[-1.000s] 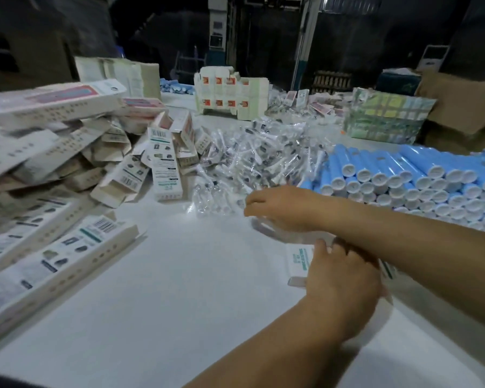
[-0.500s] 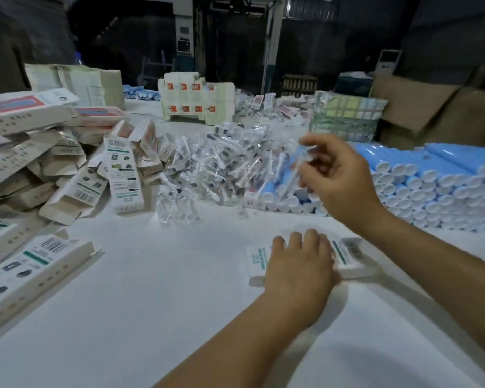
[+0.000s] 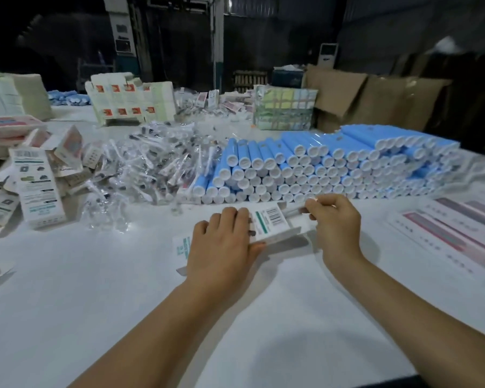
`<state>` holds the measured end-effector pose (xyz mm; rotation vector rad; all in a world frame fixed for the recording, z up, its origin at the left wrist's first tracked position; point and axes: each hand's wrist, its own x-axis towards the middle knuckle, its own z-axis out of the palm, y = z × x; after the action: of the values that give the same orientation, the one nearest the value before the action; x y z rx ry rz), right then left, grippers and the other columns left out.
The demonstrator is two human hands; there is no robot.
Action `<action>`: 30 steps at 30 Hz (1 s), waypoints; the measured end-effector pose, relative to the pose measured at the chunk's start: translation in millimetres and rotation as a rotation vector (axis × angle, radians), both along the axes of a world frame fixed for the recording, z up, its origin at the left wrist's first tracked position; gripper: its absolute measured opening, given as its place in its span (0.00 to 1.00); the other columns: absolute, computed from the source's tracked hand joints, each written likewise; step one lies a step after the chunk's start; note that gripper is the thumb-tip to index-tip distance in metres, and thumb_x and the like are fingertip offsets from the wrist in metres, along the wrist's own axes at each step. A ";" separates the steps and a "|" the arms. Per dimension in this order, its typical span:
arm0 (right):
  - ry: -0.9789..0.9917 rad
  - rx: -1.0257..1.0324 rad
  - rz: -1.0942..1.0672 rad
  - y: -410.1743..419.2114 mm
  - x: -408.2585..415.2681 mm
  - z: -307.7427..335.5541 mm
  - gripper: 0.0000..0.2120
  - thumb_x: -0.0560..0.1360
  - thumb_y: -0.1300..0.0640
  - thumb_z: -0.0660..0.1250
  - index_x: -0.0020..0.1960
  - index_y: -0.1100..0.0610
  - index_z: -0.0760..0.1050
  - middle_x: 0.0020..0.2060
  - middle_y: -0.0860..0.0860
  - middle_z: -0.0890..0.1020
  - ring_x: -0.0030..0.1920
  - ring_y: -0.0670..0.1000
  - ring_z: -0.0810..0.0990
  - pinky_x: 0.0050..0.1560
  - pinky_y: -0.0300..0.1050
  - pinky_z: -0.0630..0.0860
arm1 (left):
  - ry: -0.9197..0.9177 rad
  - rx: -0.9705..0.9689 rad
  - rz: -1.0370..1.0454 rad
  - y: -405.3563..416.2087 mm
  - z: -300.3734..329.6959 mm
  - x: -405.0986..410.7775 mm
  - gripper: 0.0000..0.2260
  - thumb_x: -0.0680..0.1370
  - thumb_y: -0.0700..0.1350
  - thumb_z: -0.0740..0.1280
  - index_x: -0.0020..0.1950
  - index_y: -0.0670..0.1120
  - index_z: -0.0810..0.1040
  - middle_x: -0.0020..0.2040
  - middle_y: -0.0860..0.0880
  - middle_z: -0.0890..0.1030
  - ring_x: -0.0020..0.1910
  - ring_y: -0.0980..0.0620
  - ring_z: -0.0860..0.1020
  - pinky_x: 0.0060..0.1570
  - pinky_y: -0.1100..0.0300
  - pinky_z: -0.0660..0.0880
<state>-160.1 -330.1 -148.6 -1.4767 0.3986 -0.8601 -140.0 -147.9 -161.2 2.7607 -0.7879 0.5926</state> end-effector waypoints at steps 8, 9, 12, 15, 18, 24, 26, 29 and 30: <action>0.099 -0.084 0.258 15.9 -5.6 -3.7 0.11 0.81 0.49 0.57 0.56 0.46 0.77 0.44 0.41 0.85 0.47 0.37 0.80 0.53 0.42 0.73 | -0.017 -0.045 -0.005 -0.8 -0.4 2.2 0.28 0.77 0.62 0.55 0.71 0.47 0.64 0.64 0.49 0.69 0.60 0.46 0.69 0.56 0.52 0.62; 0.058 -0.080 0.186 13.0 -7.8 -2.3 0.10 0.81 0.51 0.58 0.52 0.47 0.78 0.45 0.40 0.84 0.47 0.34 0.78 0.53 0.40 0.70 | -0.021 -0.055 0.006 0.1 -1.0 4.3 0.28 0.77 0.63 0.53 0.72 0.48 0.62 0.65 0.49 0.68 0.61 0.47 0.68 0.56 0.53 0.61; -0.020 -0.107 0.029 7.9 -15.9 -2.3 0.12 0.79 0.58 0.60 0.41 0.47 0.79 0.44 0.42 0.81 0.40 0.35 0.75 0.47 0.38 0.69 | -0.026 -0.075 0.042 1.0 -0.2 7.8 0.29 0.78 0.64 0.52 0.73 0.48 0.60 0.65 0.50 0.66 0.62 0.48 0.67 0.55 0.54 0.60; -0.030 -0.175 0.093 13.0 -21.8 -7.8 0.12 0.77 0.61 0.63 0.40 0.48 0.78 0.32 0.41 0.80 0.33 0.38 0.74 0.39 0.32 0.71 | -0.024 -0.081 0.096 -0.3 -0.1 9.6 0.28 0.78 0.63 0.54 0.72 0.48 0.59 0.65 0.50 0.66 0.62 0.48 0.67 0.54 0.54 0.60; -0.014 -0.261 0.151 21.1 -21.9 -11.0 0.14 0.76 0.64 0.65 0.42 0.45 0.79 0.35 0.41 0.81 0.35 0.36 0.77 0.40 0.28 0.72 | -0.025 -0.091 0.122 -2.1 -0.4 10.8 0.28 0.78 0.63 0.55 0.72 0.48 0.59 0.65 0.50 0.66 0.62 0.48 0.67 0.55 0.54 0.61; 0.042 -0.221 0.226 25.9 -19.6 -17.1 0.14 0.75 0.64 0.68 0.60 0.58 0.79 0.41 0.40 0.84 0.39 0.35 0.80 0.43 0.30 0.76 | -0.073 -0.071 0.108 -7.3 -2.2 4.7 0.28 0.77 0.61 0.58 0.71 0.45 0.64 0.64 0.46 0.70 0.59 0.44 0.70 0.54 0.51 0.64; 0.063 -0.267 0.249 26.6 -18.9 -18.6 0.18 0.74 0.65 0.69 0.64 0.59 0.76 0.36 0.36 0.83 0.38 0.35 0.80 0.43 0.31 0.75 | -0.094 -0.063 0.106 -8.6 -1.9 1.6 0.28 0.76 0.60 0.61 0.70 0.43 0.68 0.61 0.45 0.73 0.57 0.43 0.72 0.53 0.50 0.66; 0.103 -0.331 0.251 23.7 -15.9 -14.7 0.25 0.75 0.63 0.68 0.71 0.58 0.68 0.31 0.36 0.81 0.34 0.36 0.77 0.43 0.39 0.72 | -0.112 -0.058 0.097 -9.4 -1.9 -0.2 0.27 0.74 0.58 0.67 0.65 0.41 0.72 0.57 0.43 0.76 0.52 0.41 0.75 0.50 0.48 0.69; 0.123 -0.351 0.253 22.5 -14.1 -13.2 0.27 0.75 0.62 0.68 0.72 0.57 0.66 0.30 0.37 0.80 0.32 0.36 0.76 0.43 0.39 0.71 | -0.123 -0.056 0.086 -10.0 -2.0 -0.9 0.26 0.73 0.57 0.69 0.63 0.40 0.74 0.55 0.42 0.77 0.50 0.41 0.76 0.48 0.47 0.70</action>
<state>-174.2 -307.6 -161.8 -1.8647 0.1477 -0.6594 -140.9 -157.9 -163.2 2.7396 -0.6683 0.7948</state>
